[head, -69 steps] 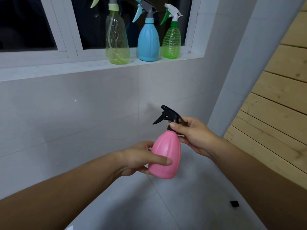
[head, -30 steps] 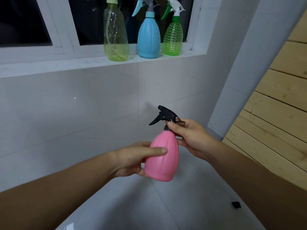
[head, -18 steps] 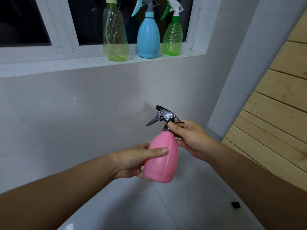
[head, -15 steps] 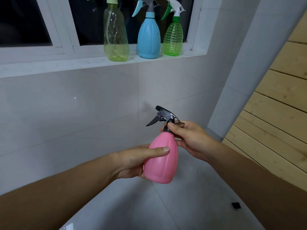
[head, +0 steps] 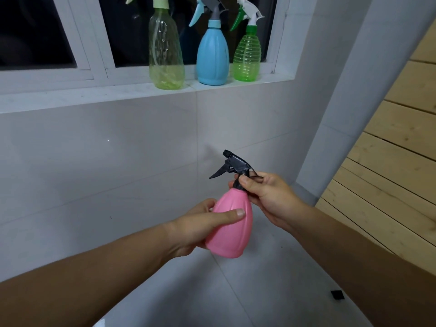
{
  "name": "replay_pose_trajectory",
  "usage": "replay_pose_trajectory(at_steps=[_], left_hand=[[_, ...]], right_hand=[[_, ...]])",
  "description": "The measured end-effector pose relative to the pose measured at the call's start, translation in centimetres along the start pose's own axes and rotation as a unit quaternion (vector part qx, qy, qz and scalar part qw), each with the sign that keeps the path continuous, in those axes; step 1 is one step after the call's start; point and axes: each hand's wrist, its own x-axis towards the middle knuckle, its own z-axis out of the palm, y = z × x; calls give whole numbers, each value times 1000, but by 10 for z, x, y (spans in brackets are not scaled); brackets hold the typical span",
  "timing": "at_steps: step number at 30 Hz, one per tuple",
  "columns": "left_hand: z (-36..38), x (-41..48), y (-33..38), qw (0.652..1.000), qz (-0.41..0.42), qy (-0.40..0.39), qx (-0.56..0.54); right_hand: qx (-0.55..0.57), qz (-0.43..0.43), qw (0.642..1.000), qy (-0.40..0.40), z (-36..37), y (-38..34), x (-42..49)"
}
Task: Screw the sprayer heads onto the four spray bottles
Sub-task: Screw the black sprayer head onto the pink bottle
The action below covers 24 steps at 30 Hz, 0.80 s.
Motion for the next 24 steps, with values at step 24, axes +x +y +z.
replay_pose_trajectory(at_steps=[24], left_hand=[[-46,-51,83,966,225,105,-68]], right_hand=[[-228,-182,955,-44,61,-61,-9]])
